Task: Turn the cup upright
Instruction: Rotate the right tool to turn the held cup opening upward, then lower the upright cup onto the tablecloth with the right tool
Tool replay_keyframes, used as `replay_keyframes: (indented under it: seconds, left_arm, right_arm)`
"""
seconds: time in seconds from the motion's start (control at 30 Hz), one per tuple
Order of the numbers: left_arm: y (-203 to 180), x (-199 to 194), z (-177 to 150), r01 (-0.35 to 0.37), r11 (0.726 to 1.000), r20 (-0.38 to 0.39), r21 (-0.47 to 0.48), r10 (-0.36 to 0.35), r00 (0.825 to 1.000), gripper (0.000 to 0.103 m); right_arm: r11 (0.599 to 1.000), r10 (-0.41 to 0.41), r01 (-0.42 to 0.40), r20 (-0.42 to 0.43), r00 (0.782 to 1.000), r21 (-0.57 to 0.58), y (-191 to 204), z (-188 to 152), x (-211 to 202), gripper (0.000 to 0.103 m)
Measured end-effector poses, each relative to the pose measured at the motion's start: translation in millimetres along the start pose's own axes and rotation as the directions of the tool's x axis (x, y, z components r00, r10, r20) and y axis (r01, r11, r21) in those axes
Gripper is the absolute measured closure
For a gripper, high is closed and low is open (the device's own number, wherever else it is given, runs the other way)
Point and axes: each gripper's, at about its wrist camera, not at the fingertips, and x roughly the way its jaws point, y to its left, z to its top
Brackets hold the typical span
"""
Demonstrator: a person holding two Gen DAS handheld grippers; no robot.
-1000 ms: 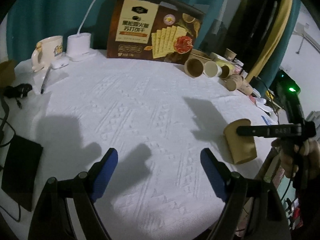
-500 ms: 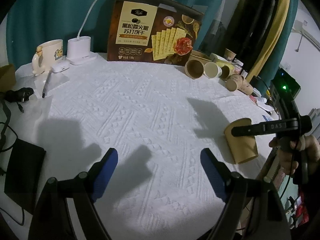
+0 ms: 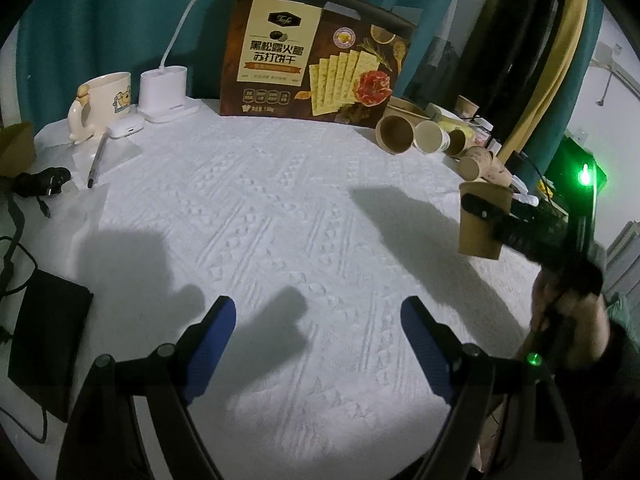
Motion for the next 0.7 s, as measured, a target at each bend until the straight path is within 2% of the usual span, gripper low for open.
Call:
replay_keyframes:
  seconds: [0.2, 0.5, 0.7]
  left_arm:
    - [0, 3, 1, -0.016, 1.0, -0.011, 0.001, 0.016, 1.0, 0.018]
    - [-14, 4, -2, -0.036, 0.998, 0.004, 0.045, 0.036, 0.999, 0.018]
    - [-17, 3, -4, -0.023, 0.998, 0.003, 0.051, 0.023, 1.0, 0.018]
  right_arm:
    - [0.997, -0.074, 0.078, 0.113, 0.991, -0.026, 9, -22, -18, 0.035]
    - [0.993, -0.118, 0.116, 0.14, 0.983, 0.023, 11, -49, -41, 0.035]
    - [0.991, -0.131, 0.134, 0.161, 0.978, -0.007, 18, -63, -54, 0.035]
